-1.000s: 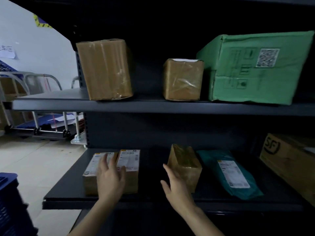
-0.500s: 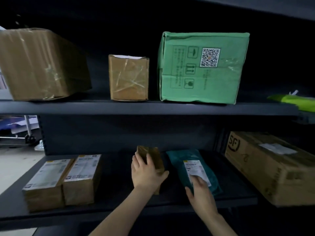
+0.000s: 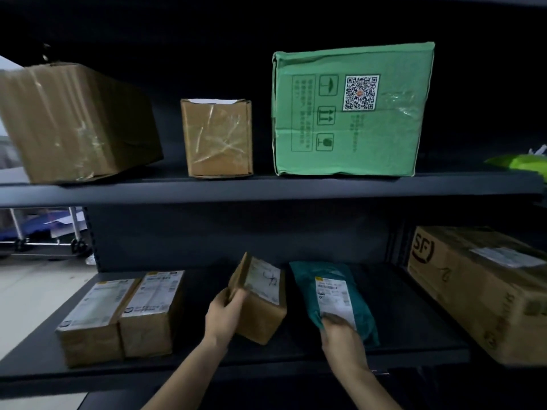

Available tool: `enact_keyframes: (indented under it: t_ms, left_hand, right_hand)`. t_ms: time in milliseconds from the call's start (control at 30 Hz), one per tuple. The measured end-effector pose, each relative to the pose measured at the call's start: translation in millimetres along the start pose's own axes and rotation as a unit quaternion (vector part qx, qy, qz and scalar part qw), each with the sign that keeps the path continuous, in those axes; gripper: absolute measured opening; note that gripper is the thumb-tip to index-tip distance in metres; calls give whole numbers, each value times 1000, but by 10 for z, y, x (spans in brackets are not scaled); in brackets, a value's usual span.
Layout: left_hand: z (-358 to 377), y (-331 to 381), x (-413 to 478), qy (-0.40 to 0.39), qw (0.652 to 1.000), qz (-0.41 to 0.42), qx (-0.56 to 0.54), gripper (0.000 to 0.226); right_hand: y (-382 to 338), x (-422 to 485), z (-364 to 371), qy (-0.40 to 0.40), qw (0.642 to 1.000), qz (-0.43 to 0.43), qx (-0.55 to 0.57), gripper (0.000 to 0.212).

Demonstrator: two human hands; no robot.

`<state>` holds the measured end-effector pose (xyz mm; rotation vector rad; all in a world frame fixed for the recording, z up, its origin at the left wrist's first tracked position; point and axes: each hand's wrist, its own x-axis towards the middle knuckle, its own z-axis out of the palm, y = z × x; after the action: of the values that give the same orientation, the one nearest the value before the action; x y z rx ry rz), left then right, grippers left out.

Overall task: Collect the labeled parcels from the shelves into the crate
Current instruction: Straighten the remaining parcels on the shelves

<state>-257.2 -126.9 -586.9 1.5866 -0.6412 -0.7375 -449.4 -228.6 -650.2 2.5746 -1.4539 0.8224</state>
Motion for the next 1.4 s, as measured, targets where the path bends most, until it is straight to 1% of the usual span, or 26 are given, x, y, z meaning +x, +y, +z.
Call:
enact_keyframes:
  t_ms: [33,133,267,400,433,467,500,567,633,667,733,833,1033,1100,1167,1233,1300,1367,1400]
  left_hand:
    - [-49,-60,8,10,999,-14,-28,48]
    - [-183,-172,-2,18,997,-35,-69,27]
    - [-279,-224,-17,6,997,-30,-72,28]
    - [-260,-224,11,1,999,-33,-37,29]
    - [-253,-212,18,3,999,-32,-35,27]
    - [-246,-204,31,6,999,-30,-36,24]
    - [-240,-192,40,7,999,-27,-38,22]
    - [-228,-179,63,3,999,-22,-41,25]
    - [-216,-180,68,-3,999,-21,-40,31]
    - [-217,-186,62,-3,999,-22,-35,33]
    - [-224,-200,43,-4,999,-25,-21,38]
    - [-241,-214,11,-7,1000,-26,-13,41]
    - [-289,-201,-13,-6,1000,-16,4,39]
    - [-295,-202,4,-6,1000,-10,19,46]
    - [-278,-210,14,10,997,9,77,58]
    - [-252,-177,-11,49,980,55,186,67]
    - [-217,-109,-82,75,944,123,297,71]
    - [-186,-5,-177,69,908,173,375,72]
    - [-182,53,-221,54,895,184,404,73]
  right_hand:
    - [-47,-3,40,4,1000,-14,0,37]
    - [-102,-42,134,-8,999,-36,8,41]
    - [-163,-46,258,-6,999,-34,41,42]
    - [-182,-38,245,-49,995,-47,72,40]
    - [-190,-20,216,-80,992,-40,85,45]
    - [-183,-13,177,-80,992,-31,87,52]
    - [-150,-6,146,-62,994,-19,88,57]
    - [-49,28,51,-21,998,7,62,57]
    - [77,77,-11,-22,996,77,38,49]
    - [149,95,-3,-66,991,111,35,52]
    - [222,91,47,-135,976,144,89,56]
    - [167,48,129,-149,972,115,139,56]
    - [9,37,215,-155,971,73,166,56]
    - [18,44,196,-163,970,74,163,57]
    - [21,36,137,-161,973,76,145,59]
    - [10,33,29,-157,980,65,106,61]
    - [-24,16,-153,-172,982,50,66,64]
    - [-81,-7,-371,-192,979,48,50,67]
    - [-118,-21,-489,-205,976,50,49,69]
